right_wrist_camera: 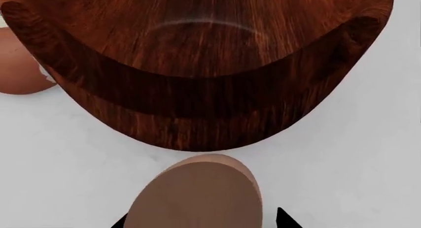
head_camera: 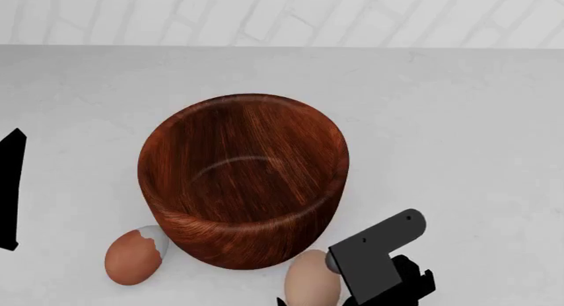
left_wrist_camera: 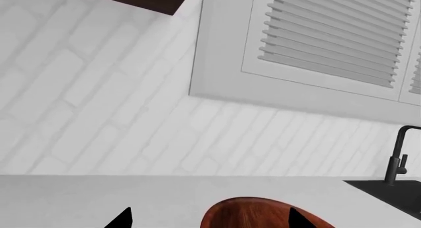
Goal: Place the eggs and milk next to the bowl.
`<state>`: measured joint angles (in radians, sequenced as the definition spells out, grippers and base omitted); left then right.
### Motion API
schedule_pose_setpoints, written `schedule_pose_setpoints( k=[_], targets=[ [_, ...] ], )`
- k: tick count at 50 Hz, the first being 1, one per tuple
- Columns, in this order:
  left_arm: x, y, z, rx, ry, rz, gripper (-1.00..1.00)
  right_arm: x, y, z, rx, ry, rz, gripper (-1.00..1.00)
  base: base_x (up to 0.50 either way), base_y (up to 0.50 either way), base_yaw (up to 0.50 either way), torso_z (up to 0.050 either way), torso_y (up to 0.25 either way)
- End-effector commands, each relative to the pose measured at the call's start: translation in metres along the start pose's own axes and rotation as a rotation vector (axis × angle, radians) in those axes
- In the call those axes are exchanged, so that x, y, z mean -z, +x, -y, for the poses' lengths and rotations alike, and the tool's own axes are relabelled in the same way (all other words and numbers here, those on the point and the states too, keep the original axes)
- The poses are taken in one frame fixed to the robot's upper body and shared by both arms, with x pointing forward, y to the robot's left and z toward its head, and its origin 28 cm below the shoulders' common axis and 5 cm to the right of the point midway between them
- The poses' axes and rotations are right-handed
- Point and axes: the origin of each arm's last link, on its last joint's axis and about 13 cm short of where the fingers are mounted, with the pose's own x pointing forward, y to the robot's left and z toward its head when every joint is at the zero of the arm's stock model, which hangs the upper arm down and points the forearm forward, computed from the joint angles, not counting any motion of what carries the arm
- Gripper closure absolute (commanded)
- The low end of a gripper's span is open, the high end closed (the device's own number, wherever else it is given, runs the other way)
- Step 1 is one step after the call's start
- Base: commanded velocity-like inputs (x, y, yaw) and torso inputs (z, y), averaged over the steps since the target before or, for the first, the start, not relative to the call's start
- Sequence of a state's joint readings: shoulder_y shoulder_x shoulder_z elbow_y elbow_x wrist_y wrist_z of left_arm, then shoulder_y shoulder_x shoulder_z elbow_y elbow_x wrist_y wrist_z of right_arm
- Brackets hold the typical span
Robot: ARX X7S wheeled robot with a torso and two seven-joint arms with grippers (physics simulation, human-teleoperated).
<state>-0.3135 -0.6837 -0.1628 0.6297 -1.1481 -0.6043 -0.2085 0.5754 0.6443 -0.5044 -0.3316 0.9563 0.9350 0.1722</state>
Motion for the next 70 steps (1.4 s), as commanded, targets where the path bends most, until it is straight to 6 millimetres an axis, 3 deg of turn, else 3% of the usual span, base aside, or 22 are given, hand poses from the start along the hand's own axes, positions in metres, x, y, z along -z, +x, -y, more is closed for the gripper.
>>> schedule_pose_setpoints(
  k=[1, 26, 45, 61, 70],
  targets=[
    [-0.002, -0.002, 0.000, -0.003, 0.002, 0.005, -1.00, -0.007, -0.005, -0.001, -0.002, -0.008, 0.013, -1.00, 0.00, 0.00, 0.00, 0.000, 0.000],
    [-0.005, 0.003, 0.000, 0.002, 0.003, 0.021, -1.00, -0.036, -0.036, -0.006, 0.023, -0.020, 0.118, -1.00, 0.00, 0.00, 0.00, 0.000, 0.000],
    [-0.010, 0.003, 0.002, -0.013, 0.019, 0.034, -1.00, -0.041, -0.057, -0.009, 0.043, -0.008, 0.195, -1.00, 0.00, 0.00, 0.00, 0.000, 0.000],
    [-0.008, 0.002, 0.002, -0.090, 0.036, 0.046, -1.00, -0.053, -0.080, -0.007, 0.132, 0.028, 0.343, -1.00, 0.00, 0.00, 0.00, 0.000, 0.000],
    [-0.013, -0.003, 0.007, -0.136, 0.059, 0.054, -1.00, -0.073, -0.086, -0.003, 0.214, 0.071, 0.472, -1.00, 0.00, 0.00, 0.00, 0.000, 0.000]
  ],
)
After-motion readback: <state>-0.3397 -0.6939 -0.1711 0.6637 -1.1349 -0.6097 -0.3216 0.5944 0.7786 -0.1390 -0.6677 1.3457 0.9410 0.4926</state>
